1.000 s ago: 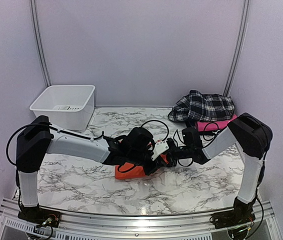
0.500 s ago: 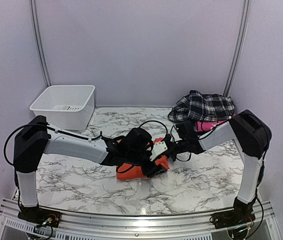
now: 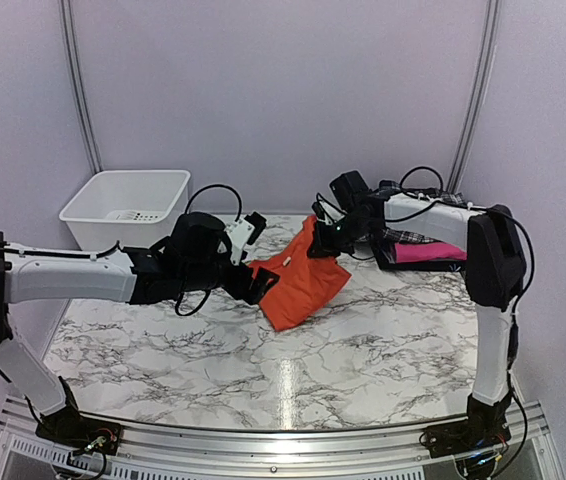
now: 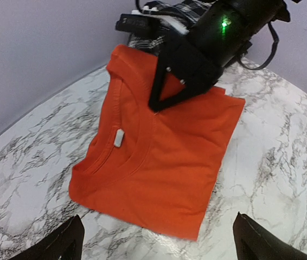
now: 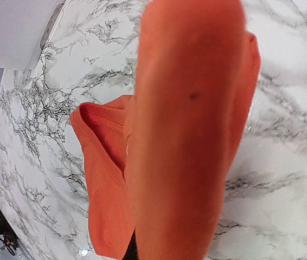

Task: Fold and stack the mixed laundry pile
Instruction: Place the square-folded T-shirt at the corner of the board.

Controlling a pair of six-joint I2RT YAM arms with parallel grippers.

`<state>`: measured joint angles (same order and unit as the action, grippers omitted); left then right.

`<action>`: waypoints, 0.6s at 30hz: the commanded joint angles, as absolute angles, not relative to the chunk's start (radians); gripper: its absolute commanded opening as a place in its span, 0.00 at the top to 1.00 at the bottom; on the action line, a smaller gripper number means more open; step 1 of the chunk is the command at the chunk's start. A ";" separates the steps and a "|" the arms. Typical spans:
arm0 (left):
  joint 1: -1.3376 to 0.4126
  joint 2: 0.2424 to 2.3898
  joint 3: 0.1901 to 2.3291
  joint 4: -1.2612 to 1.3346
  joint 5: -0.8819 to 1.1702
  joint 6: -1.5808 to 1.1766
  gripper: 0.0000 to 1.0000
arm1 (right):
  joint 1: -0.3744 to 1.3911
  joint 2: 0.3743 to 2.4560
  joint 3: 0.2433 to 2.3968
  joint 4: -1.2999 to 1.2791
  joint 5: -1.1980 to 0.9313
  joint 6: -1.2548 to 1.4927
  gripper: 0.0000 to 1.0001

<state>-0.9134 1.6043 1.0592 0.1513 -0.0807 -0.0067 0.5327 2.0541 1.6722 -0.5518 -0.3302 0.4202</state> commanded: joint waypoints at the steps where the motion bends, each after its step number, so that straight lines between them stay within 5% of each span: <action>1: -0.865 1.574 1.050 0.143 -0.132 -0.100 0.01 | 0.504 2.145 1.930 -0.780 -0.148 0.187 1.00; 9: -0.856 1.608 1.057 0.092 -0.144 -0.124 0.01 | 0.465 2.261 2.285 -0.960 -0.009 0.075 1.00; 18: -0.856 1.638 1.071 0.077 -0.119 -0.110 0.01 | 0.403 2.164 2.346 -0.973 0.069 0.041 1.00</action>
